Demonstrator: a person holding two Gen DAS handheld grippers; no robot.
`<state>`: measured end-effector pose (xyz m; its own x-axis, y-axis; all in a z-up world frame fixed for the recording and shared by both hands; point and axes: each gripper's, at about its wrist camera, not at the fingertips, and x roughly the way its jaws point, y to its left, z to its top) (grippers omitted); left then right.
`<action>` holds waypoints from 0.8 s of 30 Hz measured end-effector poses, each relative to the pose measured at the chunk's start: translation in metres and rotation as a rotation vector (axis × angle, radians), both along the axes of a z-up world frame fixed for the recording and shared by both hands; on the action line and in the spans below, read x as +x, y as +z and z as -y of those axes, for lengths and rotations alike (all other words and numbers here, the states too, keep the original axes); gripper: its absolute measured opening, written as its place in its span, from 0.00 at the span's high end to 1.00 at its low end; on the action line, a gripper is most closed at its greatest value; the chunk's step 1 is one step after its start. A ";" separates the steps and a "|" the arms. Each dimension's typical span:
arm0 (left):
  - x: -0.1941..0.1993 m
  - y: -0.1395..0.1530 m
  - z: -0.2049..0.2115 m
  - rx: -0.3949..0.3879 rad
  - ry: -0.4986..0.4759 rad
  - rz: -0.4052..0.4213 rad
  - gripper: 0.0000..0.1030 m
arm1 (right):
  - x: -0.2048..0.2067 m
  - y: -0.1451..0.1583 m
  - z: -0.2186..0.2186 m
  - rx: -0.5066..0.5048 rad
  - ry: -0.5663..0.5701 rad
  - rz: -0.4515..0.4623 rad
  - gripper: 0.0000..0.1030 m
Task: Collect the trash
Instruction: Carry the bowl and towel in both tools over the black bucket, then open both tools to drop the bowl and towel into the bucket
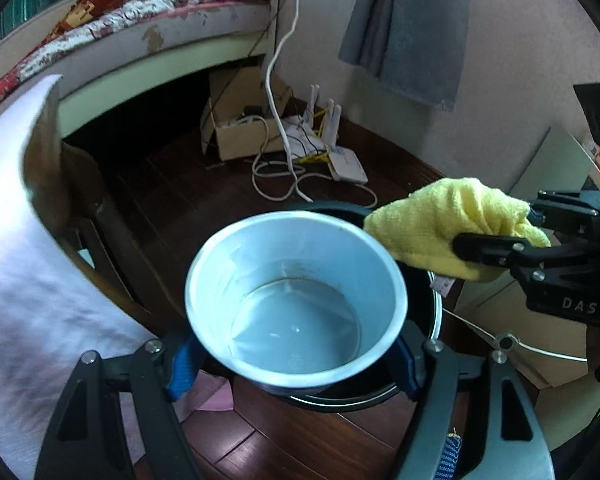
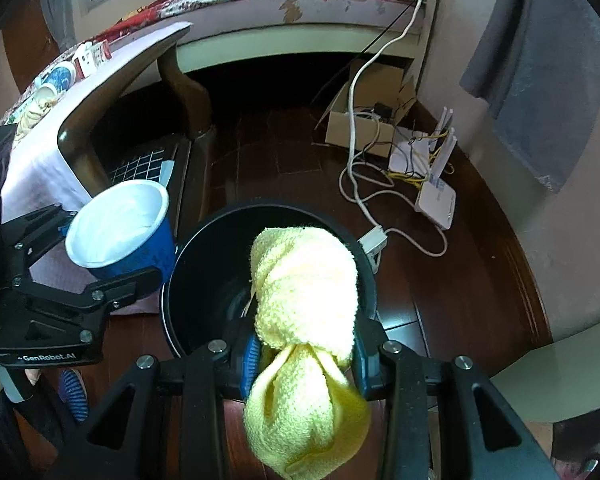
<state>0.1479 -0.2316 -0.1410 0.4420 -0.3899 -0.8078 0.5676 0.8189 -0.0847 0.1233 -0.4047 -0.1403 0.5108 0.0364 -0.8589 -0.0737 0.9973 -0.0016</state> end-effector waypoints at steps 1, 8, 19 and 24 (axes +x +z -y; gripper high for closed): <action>0.002 -0.002 0.000 0.002 -0.004 -0.004 0.25 | 0.002 -0.003 -0.001 0.000 0.006 -0.010 0.62; 0.017 -0.015 0.003 -0.028 -0.012 -0.066 0.06 | 0.022 -0.013 -0.003 0.036 0.001 -0.042 0.25; 0.014 -0.020 -0.007 -0.020 0.045 -0.036 0.01 | 0.033 0.014 0.027 0.146 -0.157 0.021 0.17; 0.011 -0.009 -0.015 -0.012 0.086 0.000 0.01 | 0.034 0.019 0.022 0.097 -0.144 0.024 0.17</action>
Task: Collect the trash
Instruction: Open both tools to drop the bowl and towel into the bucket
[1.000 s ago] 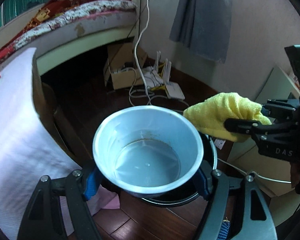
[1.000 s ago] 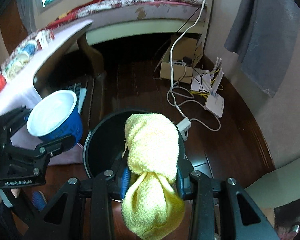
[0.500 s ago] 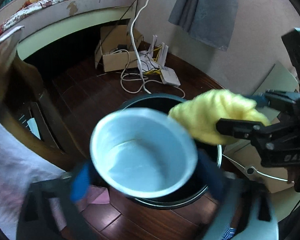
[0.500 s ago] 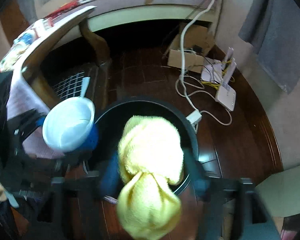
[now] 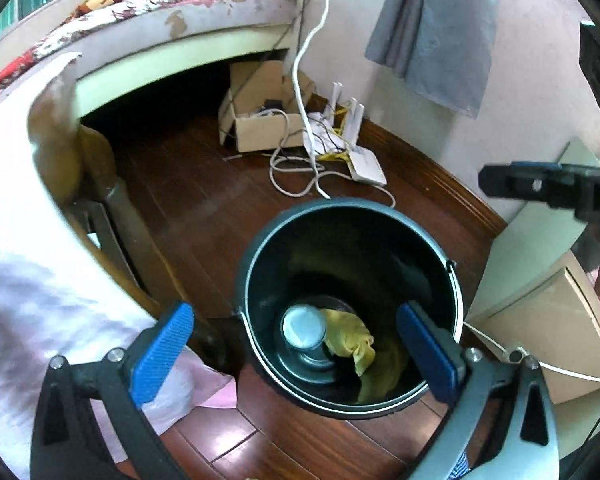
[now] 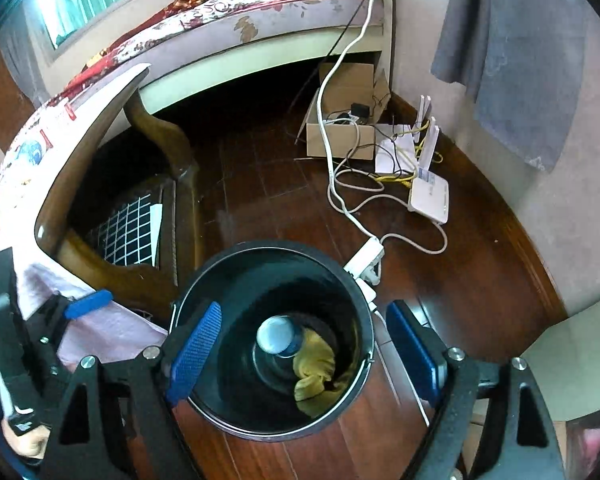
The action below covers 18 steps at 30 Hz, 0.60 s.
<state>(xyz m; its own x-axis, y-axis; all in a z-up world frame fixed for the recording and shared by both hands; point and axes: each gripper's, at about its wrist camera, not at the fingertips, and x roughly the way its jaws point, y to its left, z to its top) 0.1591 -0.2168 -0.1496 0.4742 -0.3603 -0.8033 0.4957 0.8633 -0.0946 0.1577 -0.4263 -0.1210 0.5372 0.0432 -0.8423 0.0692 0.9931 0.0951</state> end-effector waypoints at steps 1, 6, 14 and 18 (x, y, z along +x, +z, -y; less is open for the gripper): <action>-0.001 0.004 -0.002 0.000 0.008 0.005 0.01 | 0.000 0.003 -0.002 -0.015 0.002 0.006 0.17; -0.003 0.024 -0.009 -0.007 0.033 0.039 0.01 | -0.006 0.016 -0.007 -0.037 0.004 0.031 0.11; -0.011 0.057 -0.018 0.000 0.071 0.111 0.01 | -0.031 0.028 -0.021 -0.096 0.034 0.049 0.08; -0.014 0.068 -0.025 0.006 0.092 0.134 0.01 | -0.041 0.036 -0.030 -0.121 0.054 0.063 0.07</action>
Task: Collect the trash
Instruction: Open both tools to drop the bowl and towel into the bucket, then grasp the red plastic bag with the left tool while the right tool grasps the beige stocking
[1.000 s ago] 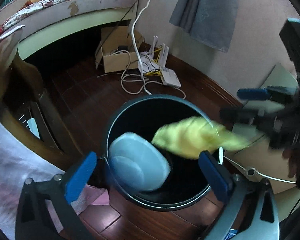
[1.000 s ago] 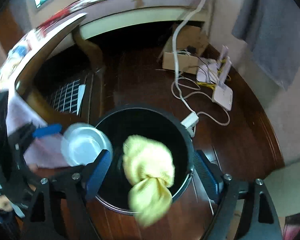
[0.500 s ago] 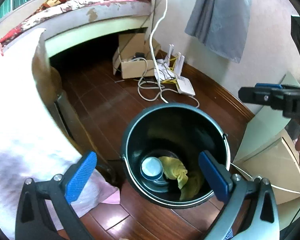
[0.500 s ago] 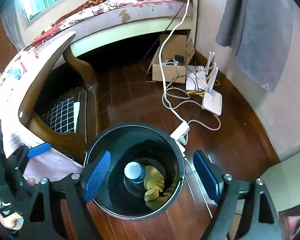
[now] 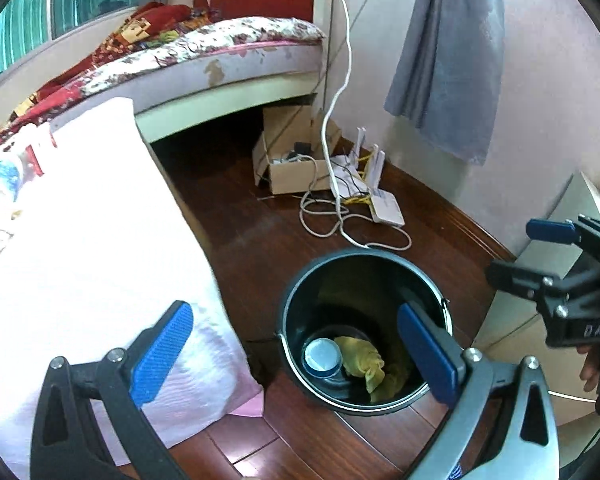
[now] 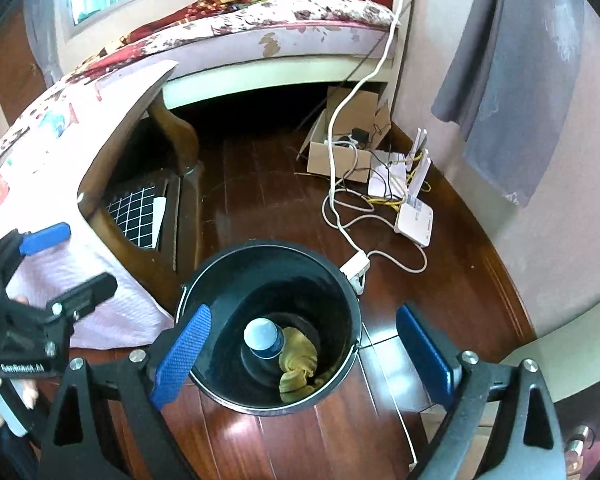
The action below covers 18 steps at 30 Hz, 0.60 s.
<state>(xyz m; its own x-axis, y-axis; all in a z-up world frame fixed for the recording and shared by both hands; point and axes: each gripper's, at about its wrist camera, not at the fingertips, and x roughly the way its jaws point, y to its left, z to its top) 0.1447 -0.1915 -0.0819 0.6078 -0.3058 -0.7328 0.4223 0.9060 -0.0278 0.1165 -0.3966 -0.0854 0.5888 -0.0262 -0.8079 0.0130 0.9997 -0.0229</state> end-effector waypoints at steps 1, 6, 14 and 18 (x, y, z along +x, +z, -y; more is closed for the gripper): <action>-0.001 0.002 -0.002 0.001 0.006 0.007 0.01 | -0.002 0.003 -0.004 -0.004 0.006 0.006 0.07; -0.008 0.017 -0.020 -0.006 0.043 0.038 0.01 | -0.004 0.020 -0.019 -0.022 0.037 0.040 0.07; -0.009 0.040 -0.071 -0.017 0.157 0.097 0.01 | 0.012 0.051 -0.061 -0.006 0.106 0.103 0.07; -0.007 0.048 -0.104 -0.018 0.223 0.117 0.01 | 0.025 0.060 -0.097 -0.002 0.164 0.122 0.06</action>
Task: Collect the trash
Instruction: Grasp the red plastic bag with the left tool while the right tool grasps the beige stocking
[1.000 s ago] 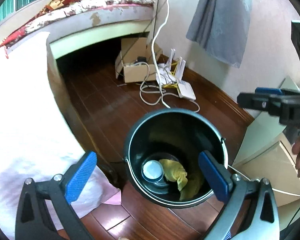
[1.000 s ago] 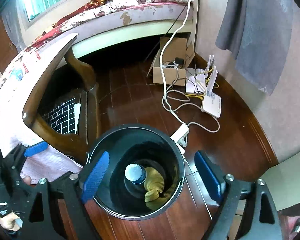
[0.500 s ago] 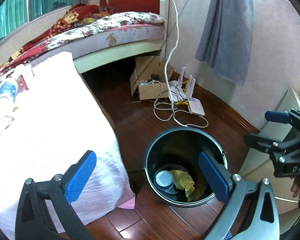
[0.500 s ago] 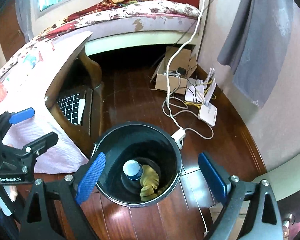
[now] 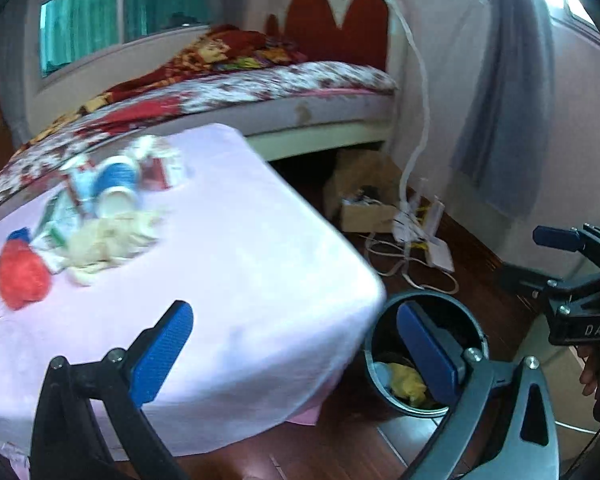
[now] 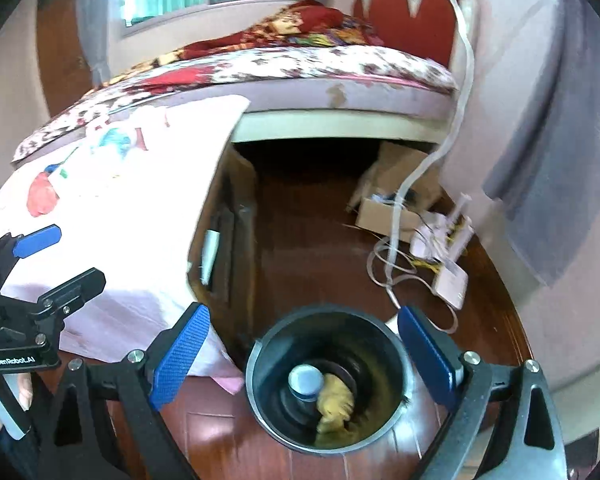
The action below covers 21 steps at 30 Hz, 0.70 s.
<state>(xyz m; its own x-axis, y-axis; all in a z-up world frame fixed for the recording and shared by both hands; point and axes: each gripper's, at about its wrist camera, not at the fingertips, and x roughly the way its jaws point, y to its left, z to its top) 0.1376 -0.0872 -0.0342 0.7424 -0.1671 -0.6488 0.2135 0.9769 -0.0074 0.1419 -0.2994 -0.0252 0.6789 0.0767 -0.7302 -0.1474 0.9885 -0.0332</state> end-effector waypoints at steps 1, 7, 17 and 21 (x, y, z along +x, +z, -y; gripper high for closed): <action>0.001 0.001 -0.008 0.002 0.016 0.003 0.01 | 0.005 0.002 -0.015 -0.003 0.021 0.002 0.06; 0.004 0.009 -0.075 0.007 0.128 0.031 0.01 | 0.032 0.012 -0.087 0.011 0.131 0.021 0.06; 0.020 0.014 -0.211 0.029 0.374 0.054 0.01 | 0.075 0.018 -0.211 0.047 0.290 0.058 0.00; 0.034 0.001 -0.248 0.009 0.437 0.030 0.01 | 0.091 0.006 -0.246 0.055 0.324 0.069 0.00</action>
<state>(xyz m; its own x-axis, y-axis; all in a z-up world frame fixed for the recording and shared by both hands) 0.1718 0.1609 -0.0334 0.7606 0.1723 -0.6259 -0.2198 0.9756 0.0015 0.2326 -0.0536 -0.0190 0.6600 0.3352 -0.6724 -0.4539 0.8910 -0.0014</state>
